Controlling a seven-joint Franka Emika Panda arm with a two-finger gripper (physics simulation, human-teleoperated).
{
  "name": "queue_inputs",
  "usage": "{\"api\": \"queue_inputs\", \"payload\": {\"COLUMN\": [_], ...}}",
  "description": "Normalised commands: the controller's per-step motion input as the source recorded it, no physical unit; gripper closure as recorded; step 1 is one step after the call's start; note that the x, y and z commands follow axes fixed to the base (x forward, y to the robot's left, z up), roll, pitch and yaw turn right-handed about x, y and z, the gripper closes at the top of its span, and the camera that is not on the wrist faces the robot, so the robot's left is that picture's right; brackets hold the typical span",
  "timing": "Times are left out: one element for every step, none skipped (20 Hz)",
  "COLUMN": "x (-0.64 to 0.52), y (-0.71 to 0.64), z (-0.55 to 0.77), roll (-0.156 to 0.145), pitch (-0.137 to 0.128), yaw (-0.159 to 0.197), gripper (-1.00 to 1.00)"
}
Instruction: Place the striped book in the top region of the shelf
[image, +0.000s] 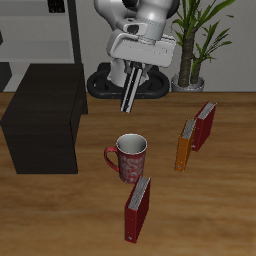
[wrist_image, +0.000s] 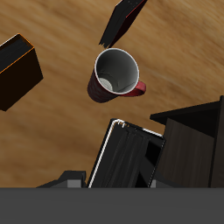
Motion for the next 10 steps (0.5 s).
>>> {"api": "queue_inputs", "payload": {"x": [0.07,0.00,0.16,0.09,0.12,0.06,0.06,0.03,0.09,0.17], "y": [-0.23,0.00,-0.36,-0.25,-0.15,-0.18,-0.18,-0.08,-0.14,-0.05], "z": [0.13,0.00,0.00,0.08,0.11,0.05,0.12,0.17,0.09,0.02], "roll": [-0.161,0.000,-0.134,-0.120,-0.088,-0.090,-0.133,-0.061,-0.124,-0.073], "pitch": [-0.034,0.000,0.046,0.008,-0.036,0.037,0.043,-0.071,0.001,0.025], "yaw": [0.001,0.000,-0.015,-0.013,0.017,-0.048,-0.095,0.040,-0.092,-0.016], "gripper": [1.00,1.00,1.00,1.00,1.00,1.00,1.00,1.00,1.00,1.00]}}
